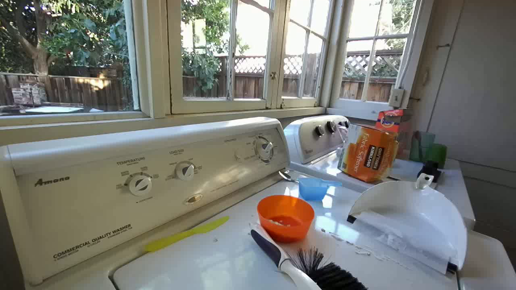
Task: Press the button on the washer
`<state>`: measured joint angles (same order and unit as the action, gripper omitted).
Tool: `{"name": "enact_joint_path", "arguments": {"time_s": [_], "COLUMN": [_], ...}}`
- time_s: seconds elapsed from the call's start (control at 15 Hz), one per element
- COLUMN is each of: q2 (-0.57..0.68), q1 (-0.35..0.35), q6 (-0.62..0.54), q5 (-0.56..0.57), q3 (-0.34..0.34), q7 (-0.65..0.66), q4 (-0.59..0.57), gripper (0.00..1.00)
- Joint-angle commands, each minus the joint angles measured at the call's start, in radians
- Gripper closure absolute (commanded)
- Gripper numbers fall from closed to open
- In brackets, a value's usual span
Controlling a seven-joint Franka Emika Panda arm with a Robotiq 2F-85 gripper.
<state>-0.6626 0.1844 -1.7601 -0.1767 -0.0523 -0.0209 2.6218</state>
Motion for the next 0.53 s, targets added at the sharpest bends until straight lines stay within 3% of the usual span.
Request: {"name": "enact_joint_path", "arguments": {"time_s": [0.0,0.47], "q2": [0.0,0.019], "q1": [-0.017,-0.019], "q6": [0.003,-0.033], "q5": [-0.007,0.009], "q3": [-0.014,-0.024], "q7": [-0.008,-0.01], "q4": [-0.001,-0.006], "gripper": [0.0,0.0]}}
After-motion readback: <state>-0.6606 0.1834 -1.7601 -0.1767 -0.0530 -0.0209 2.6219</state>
